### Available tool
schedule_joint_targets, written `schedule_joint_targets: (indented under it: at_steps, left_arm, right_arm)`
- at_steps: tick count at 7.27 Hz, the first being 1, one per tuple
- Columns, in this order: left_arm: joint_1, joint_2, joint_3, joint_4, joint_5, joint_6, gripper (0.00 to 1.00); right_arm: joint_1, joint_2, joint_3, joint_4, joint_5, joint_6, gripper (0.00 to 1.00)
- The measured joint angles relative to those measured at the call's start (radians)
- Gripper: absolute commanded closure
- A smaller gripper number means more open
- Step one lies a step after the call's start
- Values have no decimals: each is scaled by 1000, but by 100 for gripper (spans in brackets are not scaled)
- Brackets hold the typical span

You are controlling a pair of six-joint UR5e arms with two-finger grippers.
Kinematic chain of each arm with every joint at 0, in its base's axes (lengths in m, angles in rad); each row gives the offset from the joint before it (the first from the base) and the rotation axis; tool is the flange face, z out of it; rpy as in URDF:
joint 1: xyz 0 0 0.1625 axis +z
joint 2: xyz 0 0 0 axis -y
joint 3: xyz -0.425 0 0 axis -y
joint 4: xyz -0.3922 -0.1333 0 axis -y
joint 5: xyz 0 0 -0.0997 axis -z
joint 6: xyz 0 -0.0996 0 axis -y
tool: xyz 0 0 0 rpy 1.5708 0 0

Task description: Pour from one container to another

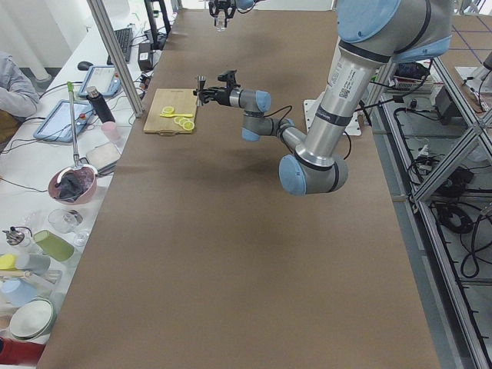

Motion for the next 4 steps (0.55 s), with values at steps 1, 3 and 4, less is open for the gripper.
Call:
schedule_joint_targets:
  at_steps: [1,3,4]
  left_arm:
    - [-1,-29,4,33,-8,19,100]
    - [-2,-91,9,55,-81,29,100]
    - [-1,-106,10,57,-119,32,100]
  right_arm:
    - [-1,2,30,-35,-5,-4,100]
    - [-1,5,43,-71,-18,-26,100]
    - [-3,20,47,-142,-41,-94,100]
